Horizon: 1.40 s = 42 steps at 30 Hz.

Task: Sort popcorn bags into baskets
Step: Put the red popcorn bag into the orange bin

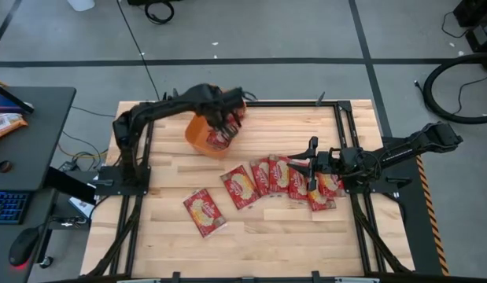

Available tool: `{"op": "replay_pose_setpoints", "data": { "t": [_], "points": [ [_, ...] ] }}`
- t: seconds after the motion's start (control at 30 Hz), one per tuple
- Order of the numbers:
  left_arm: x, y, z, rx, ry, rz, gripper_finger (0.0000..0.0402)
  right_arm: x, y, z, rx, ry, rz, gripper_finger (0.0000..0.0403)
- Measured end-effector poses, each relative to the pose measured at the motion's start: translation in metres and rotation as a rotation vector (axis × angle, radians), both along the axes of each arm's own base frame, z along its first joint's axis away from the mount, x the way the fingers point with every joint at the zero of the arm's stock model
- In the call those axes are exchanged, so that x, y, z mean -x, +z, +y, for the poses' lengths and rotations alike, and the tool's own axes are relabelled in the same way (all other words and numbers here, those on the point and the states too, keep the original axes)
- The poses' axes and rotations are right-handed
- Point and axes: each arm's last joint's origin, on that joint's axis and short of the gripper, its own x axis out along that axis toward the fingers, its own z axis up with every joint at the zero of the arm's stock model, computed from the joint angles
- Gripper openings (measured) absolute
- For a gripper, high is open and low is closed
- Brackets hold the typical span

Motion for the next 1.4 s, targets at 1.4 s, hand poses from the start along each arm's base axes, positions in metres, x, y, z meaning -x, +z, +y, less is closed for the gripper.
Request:
{"op": "replay_pose_setpoints", "data": {
  "t": [1.4],
  "points": [
    [-0.031, -0.055, -0.193, -0.096, -1.074, 0.187, 0.0139, 0.000, -0.001, 0.000, 0.004, 0.008, 0.009, 0.0123]
  ]
}}
